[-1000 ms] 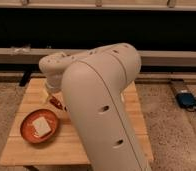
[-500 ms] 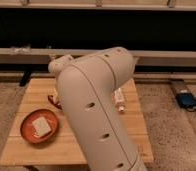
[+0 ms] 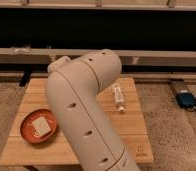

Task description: Place the eraser in the ceramic cup

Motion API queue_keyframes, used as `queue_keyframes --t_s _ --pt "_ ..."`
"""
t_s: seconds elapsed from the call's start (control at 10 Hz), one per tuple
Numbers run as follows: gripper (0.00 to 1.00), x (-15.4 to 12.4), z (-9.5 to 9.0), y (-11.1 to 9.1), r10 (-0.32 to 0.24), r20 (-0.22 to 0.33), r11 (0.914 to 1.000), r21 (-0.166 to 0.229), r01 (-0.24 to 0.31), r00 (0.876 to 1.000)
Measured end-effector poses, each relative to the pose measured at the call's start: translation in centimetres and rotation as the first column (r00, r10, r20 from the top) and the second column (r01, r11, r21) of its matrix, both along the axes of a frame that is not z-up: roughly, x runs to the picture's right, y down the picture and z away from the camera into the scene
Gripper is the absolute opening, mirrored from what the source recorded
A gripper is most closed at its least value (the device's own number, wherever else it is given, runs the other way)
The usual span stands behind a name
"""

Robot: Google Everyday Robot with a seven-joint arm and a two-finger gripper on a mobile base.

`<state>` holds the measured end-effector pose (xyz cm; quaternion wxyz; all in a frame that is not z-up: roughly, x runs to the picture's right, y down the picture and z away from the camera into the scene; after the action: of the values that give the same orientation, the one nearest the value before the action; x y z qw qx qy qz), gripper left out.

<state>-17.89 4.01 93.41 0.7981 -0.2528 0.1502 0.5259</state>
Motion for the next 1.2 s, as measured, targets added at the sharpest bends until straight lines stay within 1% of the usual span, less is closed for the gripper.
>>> queue_keyframes --t_s 0.2,0.4,0.6,0.7,0.8,0.9,1.1,1.2 --pt "0.8 1.2 1.2 0.0 0.021 -0.035 0.9997 -0.011 -0.021 0.999" --pt "0.8 2.5 2.2 0.3 0.058 -0.06 0.9976 -0.036 -0.06 0.997" --pt "0.8 3.4 3.2 0.8 0.082 -0.069 0.9944 -0.06 -0.087 0.994" --pt "0.8 3.4 3.4 1.0 0.089 -0.065 0.9931 -0.071 -0.094 0.994" --pt "0.77 3.1 3.6 1.3 0.091 -0.058 0.9917 -0.087 -0.095 0.994" --pt "0.7 2.9 3.8 1.5 0.094 -0.051 0.9905 -0.096 -0.098 0.994" --pt "0.49 3.0 3.5 1.5 0.106 -0.041 0.9879 -0.109 -0.11 0.994" --pt "0.41 2.8 3.1 1.5 0.11 -0.035 0.9872 -0.113 -0.113 0.993"
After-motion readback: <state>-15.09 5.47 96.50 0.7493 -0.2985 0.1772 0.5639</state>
